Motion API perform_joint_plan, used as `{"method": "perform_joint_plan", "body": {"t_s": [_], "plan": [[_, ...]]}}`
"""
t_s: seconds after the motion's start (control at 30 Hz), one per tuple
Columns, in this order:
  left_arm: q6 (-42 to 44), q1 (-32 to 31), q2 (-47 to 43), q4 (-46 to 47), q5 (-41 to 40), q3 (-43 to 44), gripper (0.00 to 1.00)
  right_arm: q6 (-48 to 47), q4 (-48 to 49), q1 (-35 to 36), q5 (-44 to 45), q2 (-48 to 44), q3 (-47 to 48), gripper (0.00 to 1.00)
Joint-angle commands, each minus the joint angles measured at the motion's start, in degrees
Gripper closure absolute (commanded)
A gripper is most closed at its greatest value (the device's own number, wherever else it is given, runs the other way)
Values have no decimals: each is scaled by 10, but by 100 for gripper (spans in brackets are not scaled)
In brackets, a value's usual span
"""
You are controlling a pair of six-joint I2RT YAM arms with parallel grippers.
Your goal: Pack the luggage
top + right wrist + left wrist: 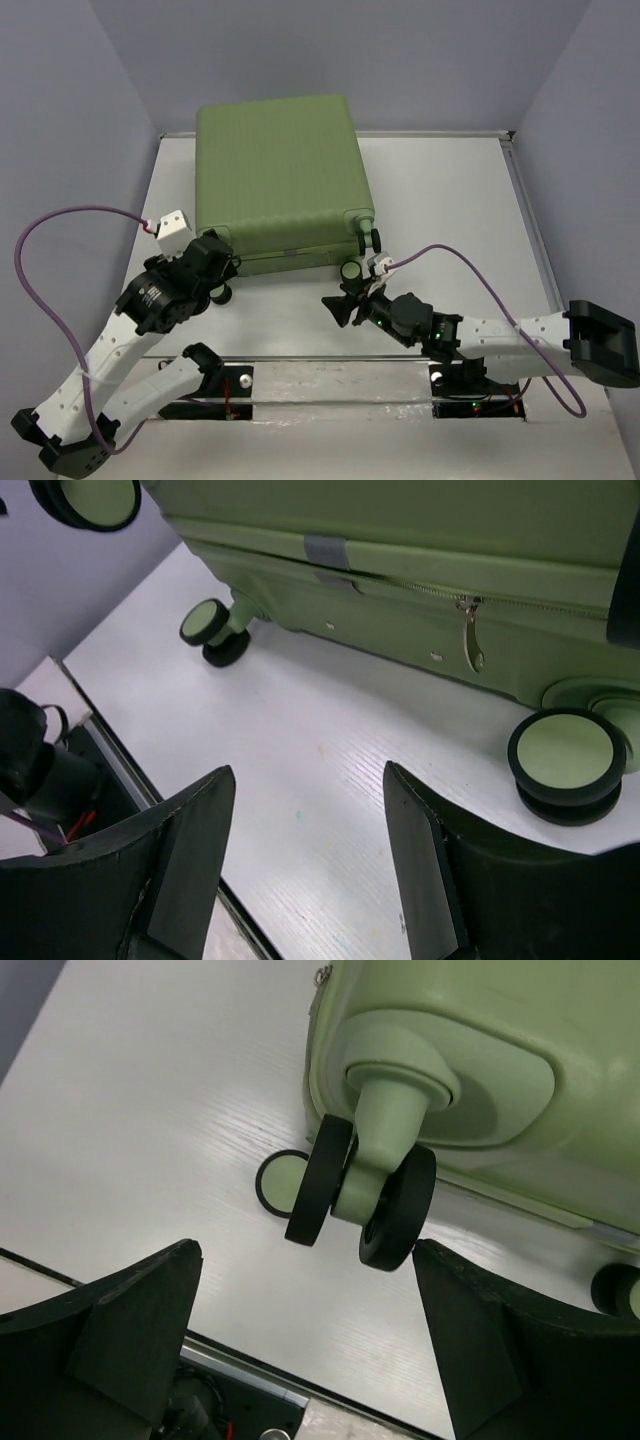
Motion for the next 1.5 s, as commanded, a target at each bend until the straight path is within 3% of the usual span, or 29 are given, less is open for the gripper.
{"method": "perform_joint_plan", "body": {"t_s": [0.0, 0.2, 0.4, 0.8, 1.07, 1.47], "plan": [[63, 17, 16, 13, -76, 46, 1, -13, -20, -6, -15, 15, 15, 33], [130, 20, 78, 128, -11, 39, 1, -13, -16, -6, -28, 54, 35, 31], [146, 20, 105, 153, 33, 27, 3, -16, -21, -17, -17, 68, 47, 27], [122, 21, 78, 170, 48, 13, 8, -37, -82, -73, -29, 55, 96, 26], [109, 22, 46, 219, 110, -38, 20, -29, -105, -128, -24, 109, 144, 26], [70, 22, -34, 264, 90, -102, 30, -29, -111, -158, -32, 143, 171, 26]]}}
